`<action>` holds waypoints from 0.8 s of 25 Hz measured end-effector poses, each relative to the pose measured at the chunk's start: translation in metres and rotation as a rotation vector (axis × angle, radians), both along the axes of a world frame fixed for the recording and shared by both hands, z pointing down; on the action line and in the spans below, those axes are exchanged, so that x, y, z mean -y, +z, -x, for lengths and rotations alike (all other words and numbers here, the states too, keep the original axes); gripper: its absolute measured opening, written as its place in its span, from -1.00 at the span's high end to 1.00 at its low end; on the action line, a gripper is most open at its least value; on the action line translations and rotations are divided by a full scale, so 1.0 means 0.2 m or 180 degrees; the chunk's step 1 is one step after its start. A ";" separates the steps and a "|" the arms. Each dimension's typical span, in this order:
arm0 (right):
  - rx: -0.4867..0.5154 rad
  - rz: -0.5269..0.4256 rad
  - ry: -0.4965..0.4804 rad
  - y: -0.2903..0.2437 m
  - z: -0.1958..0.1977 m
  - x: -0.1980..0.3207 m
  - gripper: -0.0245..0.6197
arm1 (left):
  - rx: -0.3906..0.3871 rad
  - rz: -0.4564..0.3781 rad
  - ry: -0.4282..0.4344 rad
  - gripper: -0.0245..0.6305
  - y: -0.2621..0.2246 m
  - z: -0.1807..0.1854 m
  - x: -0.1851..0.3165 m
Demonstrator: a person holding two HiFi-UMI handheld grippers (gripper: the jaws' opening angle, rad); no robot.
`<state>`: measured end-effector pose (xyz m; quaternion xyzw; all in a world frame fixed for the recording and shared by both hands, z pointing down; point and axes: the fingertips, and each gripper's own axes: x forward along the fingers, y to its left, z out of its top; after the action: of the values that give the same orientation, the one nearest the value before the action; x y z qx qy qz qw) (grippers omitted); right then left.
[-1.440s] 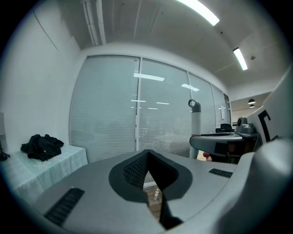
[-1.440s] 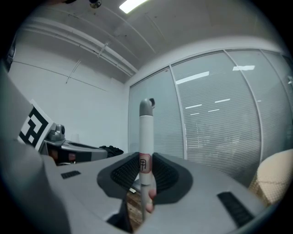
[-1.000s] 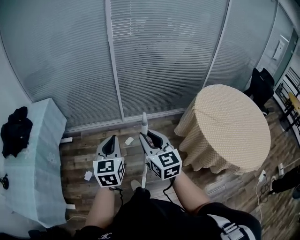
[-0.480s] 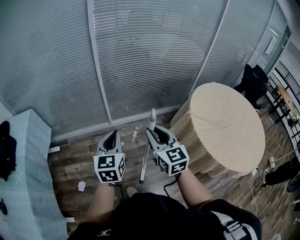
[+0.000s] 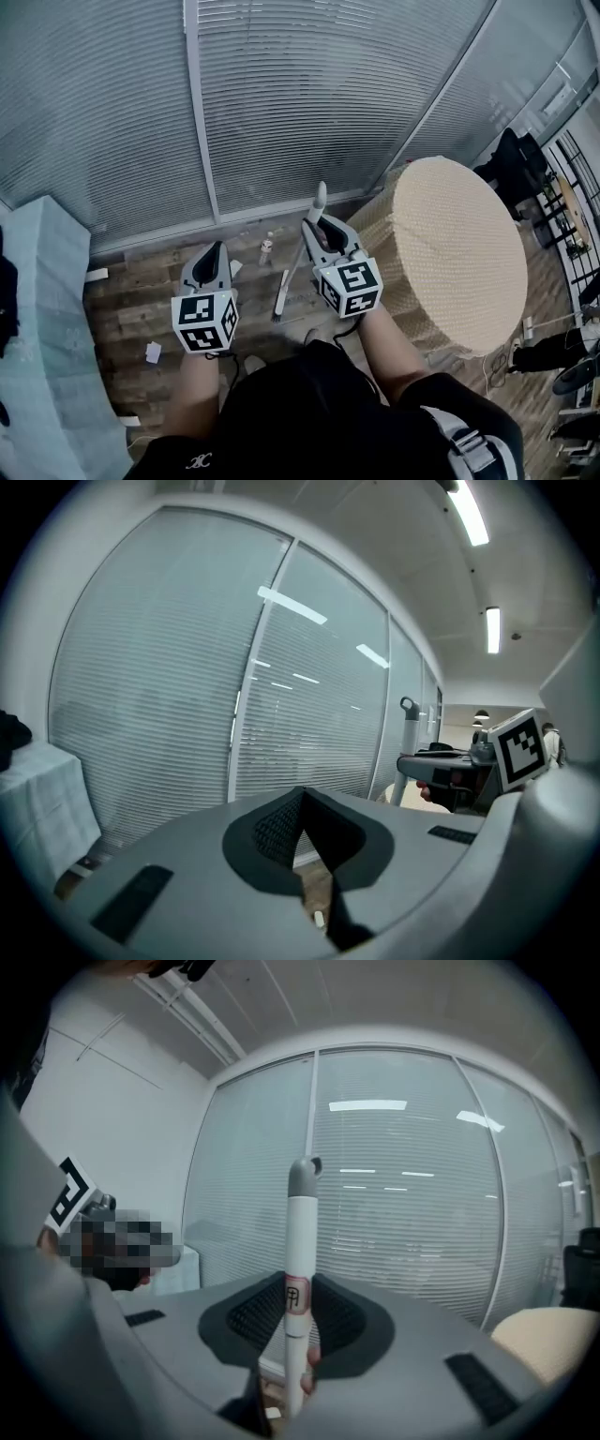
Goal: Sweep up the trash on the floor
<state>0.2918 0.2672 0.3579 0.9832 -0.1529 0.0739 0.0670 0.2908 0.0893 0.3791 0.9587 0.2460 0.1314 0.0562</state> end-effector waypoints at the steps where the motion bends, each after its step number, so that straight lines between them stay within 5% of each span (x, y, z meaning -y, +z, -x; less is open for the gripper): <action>1: 0.0012 0.0029 -0.0039 0.02 -0.05 -0.01 0.62 | 0.0030 -0.0007 -0.0059 0.95 0.02 -0.02 0.02; 12: 0.0373 0.0421 -0.1024 0.45 -0.83 -0.11 0.62 | 0.0300 -0.0171 -0.1132 0.95 0.15 -0.36 0.20; 20: 0.0678 0.0792 -0.1564 0.87 -1.25 -0.28 0.62 | 0.0669 -0.0397 -0.1660 0.95 0.29 -0.48 0.04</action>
<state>0.5419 0.3224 0.5326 0.8877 -0.3823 0.1764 0.1865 0.3861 0.0807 0.4379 0.9723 -0.0245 0.2260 0.0542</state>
